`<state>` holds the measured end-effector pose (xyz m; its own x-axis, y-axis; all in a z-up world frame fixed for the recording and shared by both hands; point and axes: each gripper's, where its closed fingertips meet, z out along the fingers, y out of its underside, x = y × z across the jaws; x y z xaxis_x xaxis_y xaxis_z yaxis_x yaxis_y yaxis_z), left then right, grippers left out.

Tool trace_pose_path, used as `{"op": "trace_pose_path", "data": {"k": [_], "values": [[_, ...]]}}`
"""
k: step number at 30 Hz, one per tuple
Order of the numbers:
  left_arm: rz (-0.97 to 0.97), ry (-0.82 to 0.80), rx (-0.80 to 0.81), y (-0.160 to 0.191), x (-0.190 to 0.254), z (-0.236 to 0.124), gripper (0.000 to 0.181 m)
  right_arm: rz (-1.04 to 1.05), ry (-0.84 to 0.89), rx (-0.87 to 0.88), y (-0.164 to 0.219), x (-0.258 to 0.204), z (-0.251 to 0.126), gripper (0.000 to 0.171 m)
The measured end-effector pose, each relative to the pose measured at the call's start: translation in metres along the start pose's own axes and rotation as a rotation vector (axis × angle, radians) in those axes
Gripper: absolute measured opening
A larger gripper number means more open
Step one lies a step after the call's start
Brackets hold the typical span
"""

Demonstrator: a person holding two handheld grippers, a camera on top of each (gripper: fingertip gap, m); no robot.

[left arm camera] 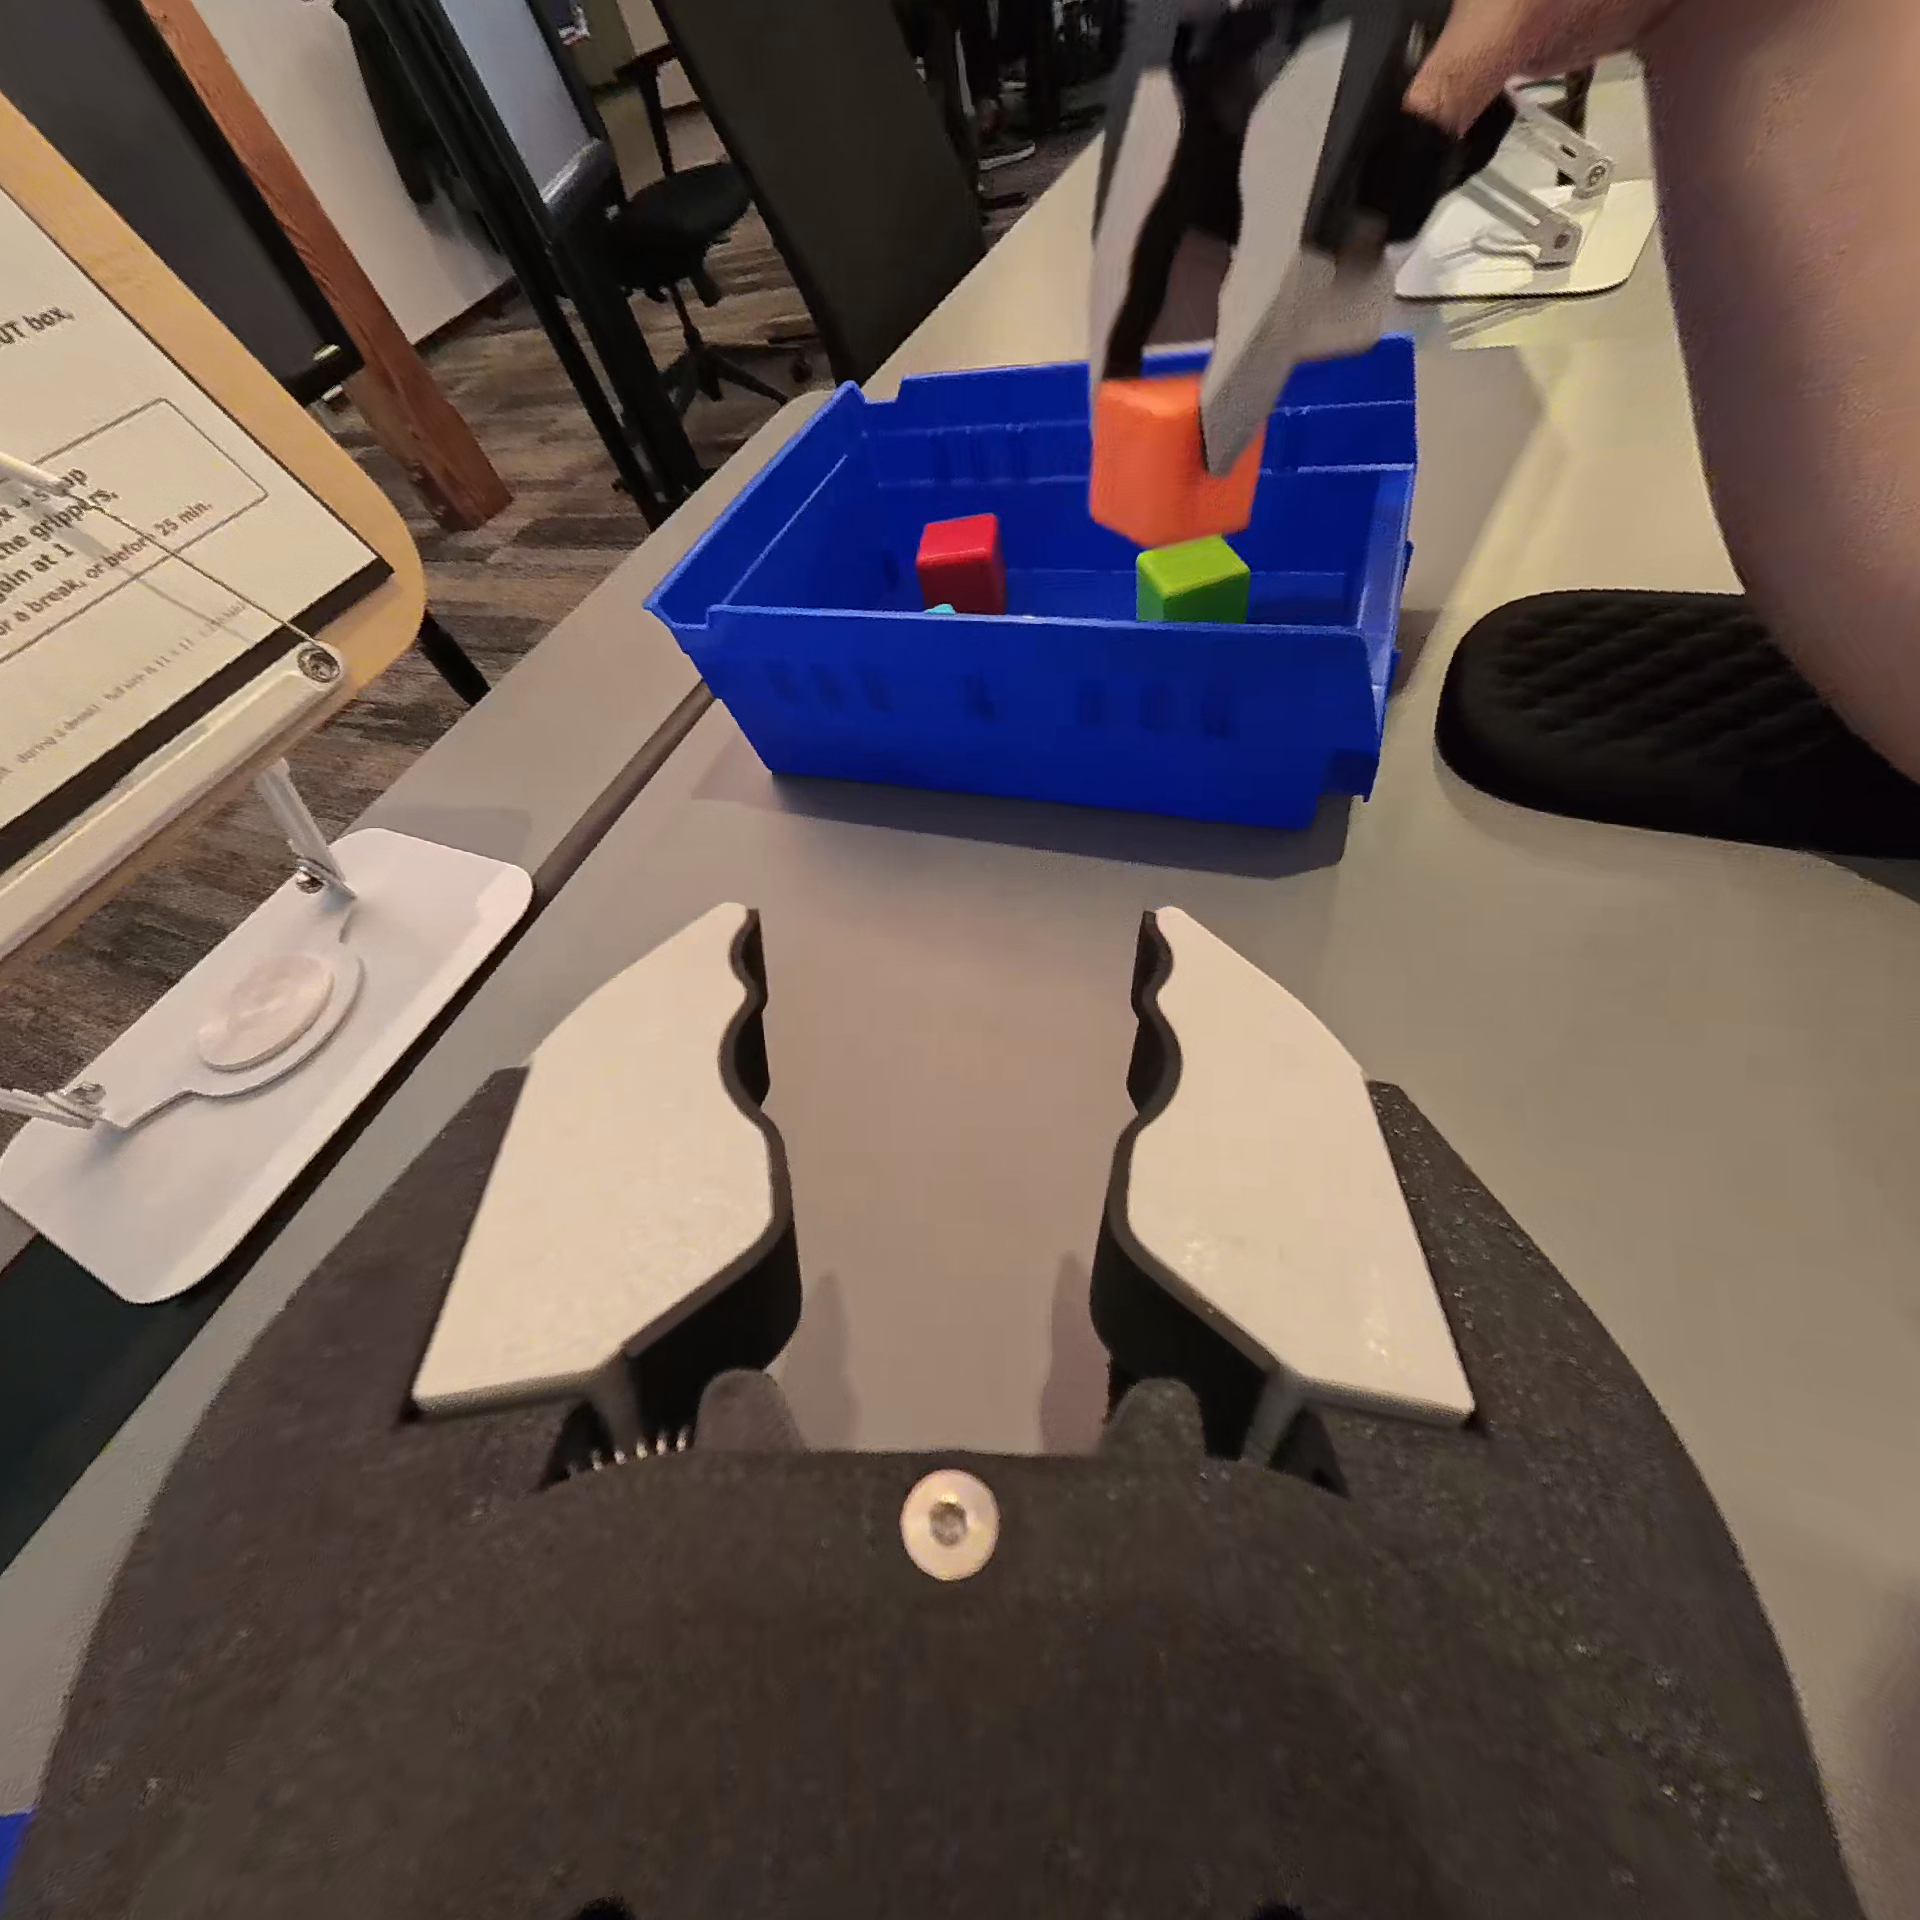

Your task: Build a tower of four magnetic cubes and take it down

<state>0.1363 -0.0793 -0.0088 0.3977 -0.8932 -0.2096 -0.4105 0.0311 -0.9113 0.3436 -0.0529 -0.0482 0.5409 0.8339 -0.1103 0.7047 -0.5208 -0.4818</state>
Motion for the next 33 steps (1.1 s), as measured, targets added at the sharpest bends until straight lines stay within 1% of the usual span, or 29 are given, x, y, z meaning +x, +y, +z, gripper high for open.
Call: {"op": "trace_pose_path", "data": {"k": [1,3,7,10,13,16,18,20,22,25,27,28,29,31,32,33], "values": [[0.002,0.004,-0.003,0.000,0.000,0.000,0.067,0.007,-0.031,-0.065,0.014,0.001,0.011,0.050],[0.010,0.017,-0.007,0.000,0.002,0.000,0.067,0.010,-0.079,-0.166,0.027,0.001,0.031,0.050],[0.021,0.011,-0.021,0.005,0.001,0.001,0.066,-0.068,-0.127,-0.246,0.028,-0.004,0.059,0.050],[0.009,0.014,-0.028,0.009,-0.001,0.003,0.066,-0.102,-0.108,-0.302,0.031,-0.002,0.071,0.050],[0.010,0.008,-0.034,0.011,-0.003,0.004,0.066,-0.092,-0.095,-0.326,0.033,0.003,0.080,0.049],[0.005,0.008,-0.035,0.012,-0.004,0.003,0.065,-0.058,-0.072,-0.335,0.033,0.007,0.080,0.049],[0.005,0.001,-0.031,0.010,-0.006,0.001,0.067,-0.039,-0.051,-0.314,0.030,0.007,0.074,0.052],[0.010,-0.012,-0.027,0.007,-0.009,-0.003,0.068,-0.039,-0.008,-0.269,0.026,0.011,0.060,0.052],[0.028,-0.035,-0.030,0.002,-0.016,-0.012,0.069,-0.034,0.081,-0.170,0.019,0.021,0.035,0.051],[0.063,-0.171,-0.072,-0.007,-0.049,-0.044,0.070,0.065,0.275,0.074,0.010,0.056,-0.020,0.052],[0.041,-0.308,-0.126,-0.008,-0.083,-0.079,0.074,0.261,0.464,0.208,0.022,0.098,-0.060,0.050],[0.014,-0.377,-0.173,-0.003,-0.101,-0.100,0.076,0.378,0.515,0.248,0.034,0.115,-0.072,0.050],[-0.023,-0.441,-0.238,0.007,-0.117,-0.123,0.080,0.481,0.527,0.276,0.045,0.127,-0.076,0.050],[-0.118,-0.569,-0.380,0.035,-0.146,-0.172,0.086,0.602,0.476,0.285,0.062,0.139,-0.067,0.051],[-0.159,-0.640,-0.430,0.050,-0.160,-0.197,0.087,0.644,0.459,0.266,0.070,0.144,-0.058,0.051],[-0.198,-0.699,-0.445,0.061,-0.172,-0.220,0.086,0.685,0.456,0.228,0.078,0.149,-0.050,0.051]]}}
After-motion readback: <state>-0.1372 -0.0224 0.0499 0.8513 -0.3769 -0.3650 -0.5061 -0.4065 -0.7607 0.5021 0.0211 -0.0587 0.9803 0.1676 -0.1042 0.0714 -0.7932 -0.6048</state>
